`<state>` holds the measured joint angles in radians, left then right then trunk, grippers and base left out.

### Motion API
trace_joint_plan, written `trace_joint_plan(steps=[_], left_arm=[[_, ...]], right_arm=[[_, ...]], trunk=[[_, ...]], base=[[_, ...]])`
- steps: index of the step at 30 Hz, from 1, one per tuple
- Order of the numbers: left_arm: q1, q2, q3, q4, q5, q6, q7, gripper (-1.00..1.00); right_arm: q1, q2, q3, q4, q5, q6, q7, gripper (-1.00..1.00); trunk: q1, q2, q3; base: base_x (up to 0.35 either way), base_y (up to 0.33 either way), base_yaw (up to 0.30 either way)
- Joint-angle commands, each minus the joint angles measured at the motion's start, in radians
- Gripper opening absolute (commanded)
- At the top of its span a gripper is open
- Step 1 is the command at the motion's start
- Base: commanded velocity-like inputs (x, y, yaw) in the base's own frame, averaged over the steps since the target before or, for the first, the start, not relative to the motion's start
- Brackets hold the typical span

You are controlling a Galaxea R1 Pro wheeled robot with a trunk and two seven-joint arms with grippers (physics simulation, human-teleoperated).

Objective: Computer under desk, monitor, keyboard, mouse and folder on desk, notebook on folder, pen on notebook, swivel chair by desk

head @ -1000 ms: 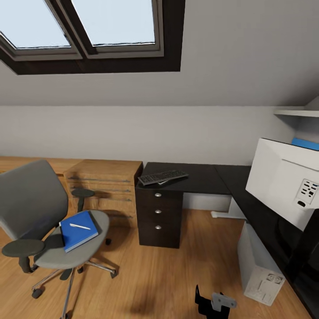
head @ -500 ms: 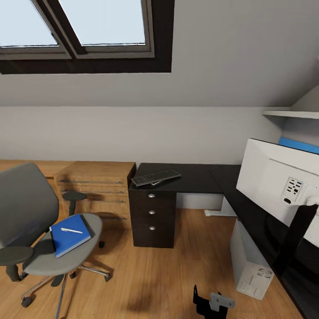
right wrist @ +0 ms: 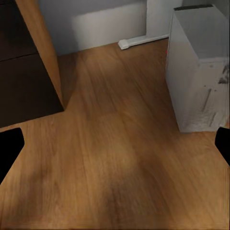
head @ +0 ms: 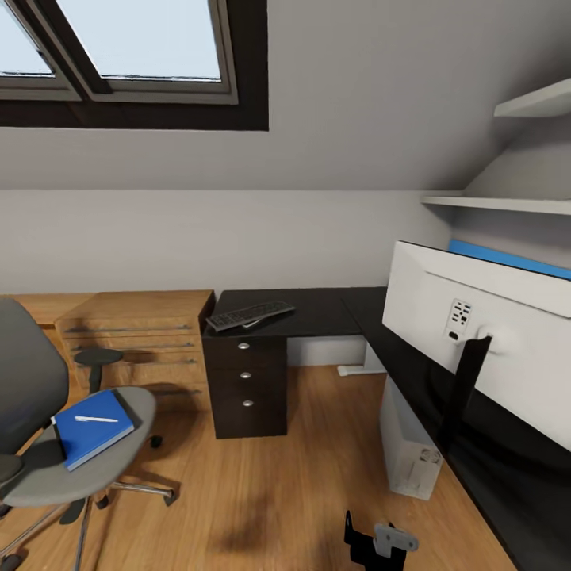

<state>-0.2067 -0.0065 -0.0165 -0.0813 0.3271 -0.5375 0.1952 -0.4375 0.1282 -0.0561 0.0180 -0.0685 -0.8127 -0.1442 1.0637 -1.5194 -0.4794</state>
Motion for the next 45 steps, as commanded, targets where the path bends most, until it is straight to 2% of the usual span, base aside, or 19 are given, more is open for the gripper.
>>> trace_joint_plan(steps=[1,6,16,17,20,21,26,27,28,30,32,35,36,38,39,41,42,45], left_arm=[[0.000,0.000,-0.002,0.000,0.001,-0.003,0.004,1.00],[0.000,0.000,-0.002,-0.001,0.001,-0.004,0.004,1.00],[0.000,0.000,-0.002,-0.001,0.001,-0.003,0.006,1.00],[0.000,0.000,0.002,-0.001,0.005,0.028,0.014,1.00],[0.000,0.001,0.002,-0.002,0.006,0.058,0.012,1.00],[0.000,0.001,0.001,-0.002,0.006,0.079,0.011,1.00],[0.000,0.002,-0.001,-0.005,0.006,0.116,0.009,1.00],[0.000,0.003,-0.001,-0.011,0.006,0.123,0.009,1.00],[0.000,0.003,-0.002,-0.035,0.005,0.128,0.010,1.00],[0.000,0.003,-0.002,-0.096,0.005,0.134,0.011,1.00],[0.000,0.000,-0.002,-0.175,0.003,0.141,0.011,1.00],[0.000,-0.009,-0.003,-0.266,0.002,0.174,0.011,1.00],[0.000,-0.017,-0.004,-0.337,0.002,0.226,0.012,1.00],[0.000,-0.025,-0.004,-0.418,0.002,0.306,0.013,1.00],[0.000,-0.040,-0.004,-0.633,0.004,0.578,0.016,1.00],[0.000,-0.044,-0.004,-0.712,0.005,0.681,0.018,1.00],[0.000,-0.051,-0.003,-0.782,0.005,0.757,0.019,1.00],[0.000,-0.062,-0.003,-0.863,0.005,0.825,0.020,1.00]], right_arm=[[-0.001,0.001,-0.004,0.002,-0.004,-0.004,0.004,1.00],[-0.001,0.003,-0.002,0.002,-0.004,0.030,0.004,1.00],[-0.001,0.009,0.003,0.001,-0.001,0.041,0.004,1.00],[-0.004,0.046,0.009,-0.331,-0.003,0.162,-0.023,1.00],[-0.005,0.046,0.009,-0.408,0.000,0.253,-0.050,1.00],[-0.007,0.046,0.010,-0.453,0.001,0.326,-0.074,1.00],[-0.013,0.046,0.011,-0.556,0.003,0.517,-0.139,1.00],[-0.016,0.046,0.011,-0.595,0.003,0.587,-0.162,1.00],[-0.018,0.046,0.011,-0.636,0.004,0.654,-0.184,1.00],[-0.020,0.046,0.011,-0.689,0.004,0.730,-0.206,1.00],[-0.022,0.046,0.011,-0.736,0.004,0.778,-0.219,1.00],[-0.022,0.046,0.012,-0.768,0.004,0.808,-0.225,1.00],[-0.022,0.046,0.011,-0.780,0.005,0.818,-0.228,1.00],[-0.022,0.046,0.011,-0.789,0.007,0.824,-0.233,1.00],[-0.023,0.046,0.014,-0.796,0.024,0.826,-0.271,1.00],[-0.023,0.046,0.015,-0.797,0.034,0.819,-0.291,1.00],[-0.023,0.046,0.016,-0.797,0.042,0.803,-0.309,1.00],[-0.023,0.046,0.017,-0.797,0.049,0.768,-0.331,1.00]], trunk=[[0.000,-0.001,-0.002],[0.000,-0.001,-0.007],[-0.039,0.069,0.021],[-0.042,0.076,0.024],[-0.054,0.097,0.034],[-0.058,0.104,0.037],[-0.077,0.139,0.052],[-0.081,0.146,0.056],[-0.085,0.153,0.059],[-0.092,0.167,0.065],[-0.100,0.181,0.071],[-0.111,0.202,0.081],[-0.115,0.209,0.084],[-0.123,0.223,0.090],[-0.127,0.230,0.093],[-0.134,0.244,0.099],[-0.138,0.251,0.103],[-0.150,0.272,0.112]], base=[[-0.105,0.000,-0.158],[-0.041,0.000,-0.137],[-0.003,0.000,-0.045],[0.000,0.000,0.000],[0.000,0.000,0.000],[0.000,0.000,0.000],[0.000,0.000,0.000],[0.000,0.000,0.000],[0.000,0.000,0.000],[0.000,0.000,0.000],[0.000,0.000,0.000],[0.000,0.000,0.000],[0.000,0.000,0.000],[0.000,0.000,0.000],[0.000,0.000,0.000],[0.000,0.000,0.000],[0.000,0.000,0.000],[0.000,0.000,0.000]])
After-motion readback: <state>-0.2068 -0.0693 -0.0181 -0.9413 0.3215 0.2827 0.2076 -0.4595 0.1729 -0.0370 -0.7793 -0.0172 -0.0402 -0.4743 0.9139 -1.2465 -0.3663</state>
